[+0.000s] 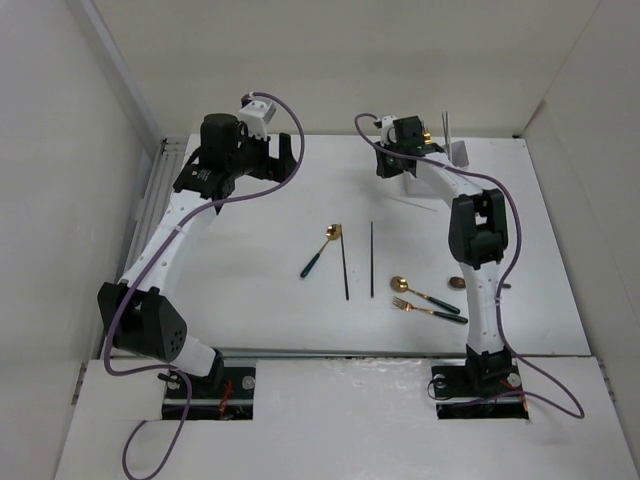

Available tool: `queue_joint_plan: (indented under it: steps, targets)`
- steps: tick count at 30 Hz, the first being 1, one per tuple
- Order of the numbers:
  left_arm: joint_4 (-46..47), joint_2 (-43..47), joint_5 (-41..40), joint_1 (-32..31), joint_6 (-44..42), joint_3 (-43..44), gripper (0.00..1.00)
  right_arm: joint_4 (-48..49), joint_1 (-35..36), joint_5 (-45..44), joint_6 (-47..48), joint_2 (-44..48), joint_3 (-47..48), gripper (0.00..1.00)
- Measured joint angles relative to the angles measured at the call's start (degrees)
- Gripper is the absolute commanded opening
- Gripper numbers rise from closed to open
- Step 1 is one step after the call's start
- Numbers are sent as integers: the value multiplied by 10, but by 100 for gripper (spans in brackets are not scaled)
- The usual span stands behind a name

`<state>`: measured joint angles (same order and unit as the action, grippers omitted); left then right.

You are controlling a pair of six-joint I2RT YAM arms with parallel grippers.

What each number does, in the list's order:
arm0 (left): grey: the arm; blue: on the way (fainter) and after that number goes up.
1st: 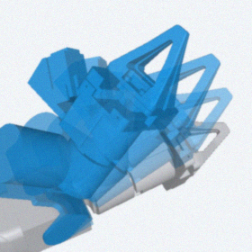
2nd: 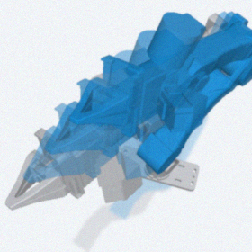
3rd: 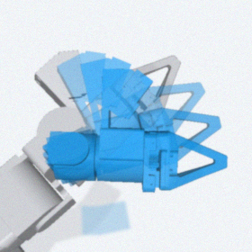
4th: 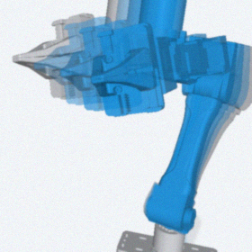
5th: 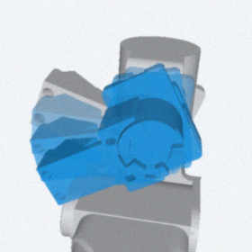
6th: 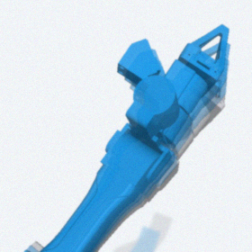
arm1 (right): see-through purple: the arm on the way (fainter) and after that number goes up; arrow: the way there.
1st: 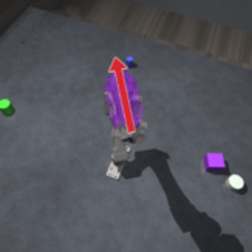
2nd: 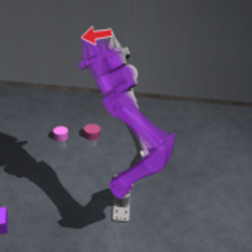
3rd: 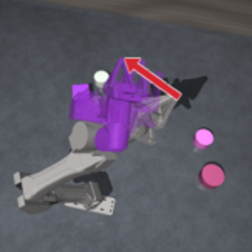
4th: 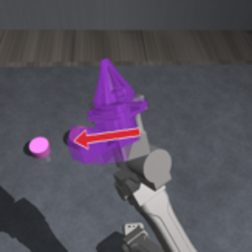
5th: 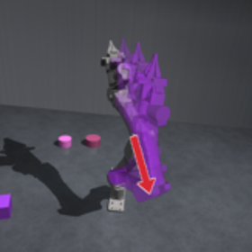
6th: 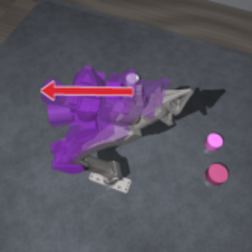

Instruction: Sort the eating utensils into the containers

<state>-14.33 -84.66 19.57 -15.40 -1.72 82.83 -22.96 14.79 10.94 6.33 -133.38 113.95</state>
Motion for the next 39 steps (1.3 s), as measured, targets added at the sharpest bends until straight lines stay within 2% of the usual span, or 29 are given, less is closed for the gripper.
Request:
queue_joint_plan:
  steps: [8,23,28,32,39]
  targets:
    - [2,0,2,0,0,-7,100,-47,5,-14,-9,-36,25,18]
    - [13,3,2,0,0,-10,100,-87,10,-4,-17,-37,13,17]
    - [13,14,3,0,0,-19,100,-82,10,5,-16,-33,2,11]
    - [17,22,3,0,-4,-22,100,-76,10,15,-12,-10,-38,9]
    - [20,42,3,0,-7,-45,100,-63,18,17,-17,82,-182,9]
